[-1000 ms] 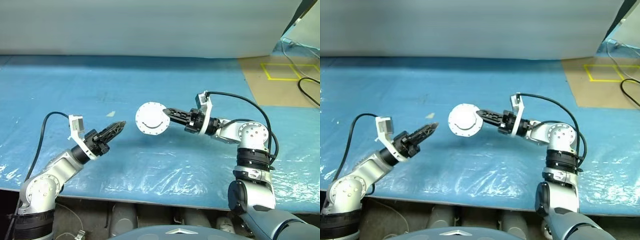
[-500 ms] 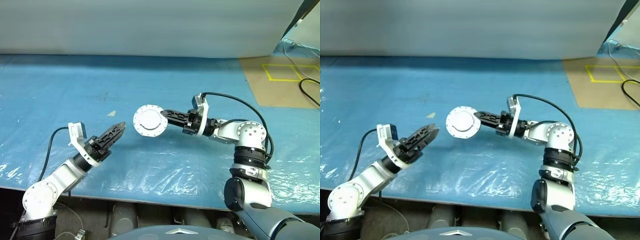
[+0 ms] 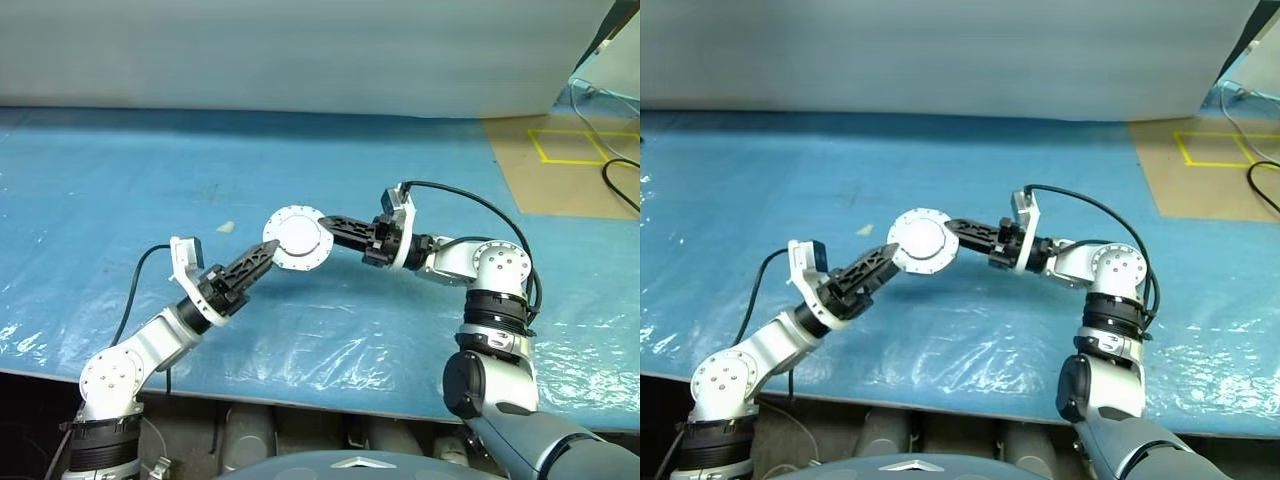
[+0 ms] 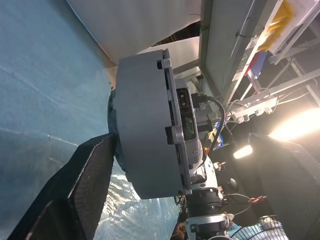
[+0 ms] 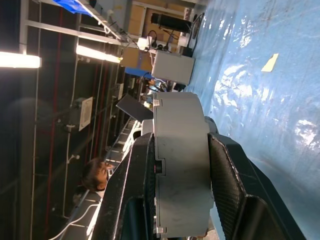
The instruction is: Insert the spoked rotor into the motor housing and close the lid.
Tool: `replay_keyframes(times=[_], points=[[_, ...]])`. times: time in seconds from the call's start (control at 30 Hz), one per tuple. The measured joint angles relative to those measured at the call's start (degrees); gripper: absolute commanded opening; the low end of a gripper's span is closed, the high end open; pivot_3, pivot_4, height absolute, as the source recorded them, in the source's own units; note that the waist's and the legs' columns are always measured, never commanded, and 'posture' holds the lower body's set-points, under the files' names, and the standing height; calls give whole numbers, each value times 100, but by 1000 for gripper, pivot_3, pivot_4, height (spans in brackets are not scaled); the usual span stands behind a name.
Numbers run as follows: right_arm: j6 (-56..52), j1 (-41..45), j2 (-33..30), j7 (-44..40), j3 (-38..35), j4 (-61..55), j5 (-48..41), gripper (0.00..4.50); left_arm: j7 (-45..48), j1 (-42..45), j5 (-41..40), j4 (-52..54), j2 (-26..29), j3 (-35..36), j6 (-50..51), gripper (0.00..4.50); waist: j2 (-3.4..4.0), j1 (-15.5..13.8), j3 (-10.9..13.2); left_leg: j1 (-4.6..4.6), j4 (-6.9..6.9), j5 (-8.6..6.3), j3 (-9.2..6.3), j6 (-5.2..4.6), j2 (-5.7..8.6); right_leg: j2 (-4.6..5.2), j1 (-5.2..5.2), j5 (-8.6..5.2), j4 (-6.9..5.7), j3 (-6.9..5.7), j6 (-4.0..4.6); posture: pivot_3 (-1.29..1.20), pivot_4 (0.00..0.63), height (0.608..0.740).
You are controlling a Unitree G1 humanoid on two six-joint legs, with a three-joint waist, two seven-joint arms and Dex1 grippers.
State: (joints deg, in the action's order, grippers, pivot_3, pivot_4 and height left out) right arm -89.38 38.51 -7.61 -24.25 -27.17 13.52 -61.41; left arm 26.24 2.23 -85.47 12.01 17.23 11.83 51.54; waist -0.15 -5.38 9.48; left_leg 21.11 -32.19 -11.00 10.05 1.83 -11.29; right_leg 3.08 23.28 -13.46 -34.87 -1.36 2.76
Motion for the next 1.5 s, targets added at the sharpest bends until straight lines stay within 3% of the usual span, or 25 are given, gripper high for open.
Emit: replay_keyframes(times=[0.17, 0.6, 0.7, 0.8, 0.9, 1.0, 1.5], points=[[-12, 3, 111, 22, -3, 0, -3, 1256, 20, 437, 358, -562, -316, -170, -42, 4426, 0, -7, 0, 1, -5, 1, -2, 1, 1, 0, -3, 4, -2, 1, -6, 0, 150, 740], [-8, 2, 95, 62, -6, 0, -3, 1256, 111, 671, 735, -693, -637, -277, -27, 4426, 0, -5, 0, 1, -4, 1, -5, 1, 3, 1, -4, 5, -1, 0, -7, 0, 150, 740], [9, 2, 93, 79, -5, 0, 8, 1256, 60, 696, 915, -698, -641, -288, -44, 3847, 0, -8, 0, 2, -5, 1, -5, 0, 3, 1, -4, 5, -2, 0, -7, 0, 150, 740], [62, -2, 90, 117, -5, 0, 48, 1256, 78, 803, 1023, -703, -633, -286, -46, 2902, 0, -10, 0, 2, -6, 1, -5, 0, 5, 2, -5, 5, -2, 0, -8, 0, 150, 740], [92, -5, 96, 113, -12, 0, 46, 1256, 76, 868, 1061, -748, -635, -285, -36, 2902, 0, -6, 0, 2, -6, 1, -5, 0, 5, 2, -4, 5, -2, 0, -8, 0, 150, 740], [119, -7, 107, 113, -12, 0, 46, 1256, 122, 892, 1076, -786, -637, -286, -34, 2623, 0, -5, 0, 2, -6, 1, -5, 0, 4, 1, -4, 5, -2, 0, -8, 0, 150, 740], [191, -47, 161, 158, -53, -21, 46, 1256, -48, 967, 1073, -792, -748, -221, 25, 2620, 0, -9, 0, 3, -6, 1, -6, 0, 5, 2, -4, 6, -3, 0, -8, 0, 150, 740]])
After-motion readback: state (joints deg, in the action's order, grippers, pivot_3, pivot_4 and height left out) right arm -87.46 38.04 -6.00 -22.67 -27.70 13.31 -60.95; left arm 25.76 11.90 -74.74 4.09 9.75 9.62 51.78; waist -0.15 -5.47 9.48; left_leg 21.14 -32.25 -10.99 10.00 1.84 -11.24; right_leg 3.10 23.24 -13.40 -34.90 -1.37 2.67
